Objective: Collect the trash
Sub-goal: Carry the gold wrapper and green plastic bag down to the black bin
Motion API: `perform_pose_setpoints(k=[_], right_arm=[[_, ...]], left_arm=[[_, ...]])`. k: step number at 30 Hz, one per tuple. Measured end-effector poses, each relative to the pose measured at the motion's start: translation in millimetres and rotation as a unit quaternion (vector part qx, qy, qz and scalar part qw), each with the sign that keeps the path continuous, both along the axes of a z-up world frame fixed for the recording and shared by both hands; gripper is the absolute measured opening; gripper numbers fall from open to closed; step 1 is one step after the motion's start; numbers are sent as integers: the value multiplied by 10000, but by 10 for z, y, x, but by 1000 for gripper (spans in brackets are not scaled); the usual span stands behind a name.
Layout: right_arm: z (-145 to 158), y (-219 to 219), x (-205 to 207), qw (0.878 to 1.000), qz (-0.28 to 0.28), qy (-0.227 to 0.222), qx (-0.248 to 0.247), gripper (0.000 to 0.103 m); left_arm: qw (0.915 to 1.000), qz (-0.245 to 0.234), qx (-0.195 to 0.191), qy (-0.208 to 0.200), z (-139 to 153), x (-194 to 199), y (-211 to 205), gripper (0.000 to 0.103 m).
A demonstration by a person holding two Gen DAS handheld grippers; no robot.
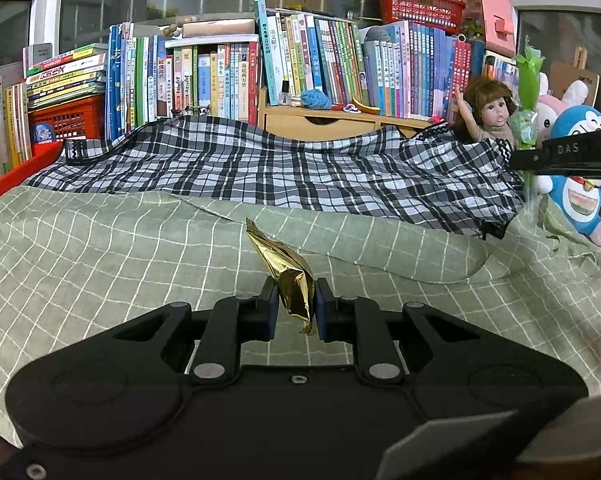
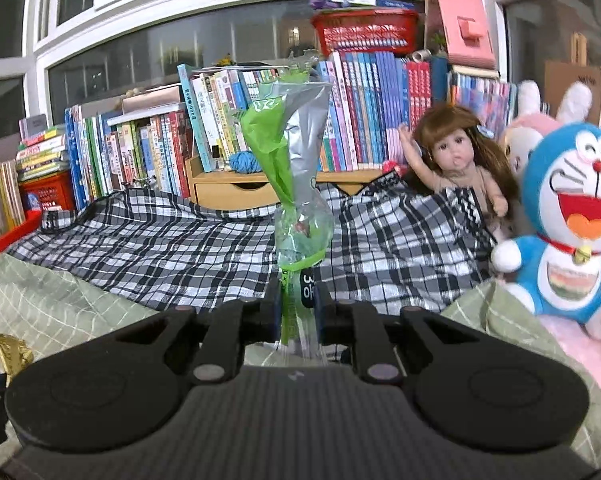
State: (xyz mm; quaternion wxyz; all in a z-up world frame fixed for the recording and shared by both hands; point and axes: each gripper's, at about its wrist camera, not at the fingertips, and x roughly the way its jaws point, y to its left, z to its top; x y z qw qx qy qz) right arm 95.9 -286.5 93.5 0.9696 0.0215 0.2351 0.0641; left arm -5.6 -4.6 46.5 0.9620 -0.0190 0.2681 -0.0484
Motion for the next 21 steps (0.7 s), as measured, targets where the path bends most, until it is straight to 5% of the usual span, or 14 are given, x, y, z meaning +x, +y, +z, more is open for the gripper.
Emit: perform_pose_setpoints(k=[21], right_arm=[[-438, 486, -1141, 9843, 1353, 853, 742, 21]], left_arm=[[9991, -414, 29, 61, -72, -370, -67, 17]])
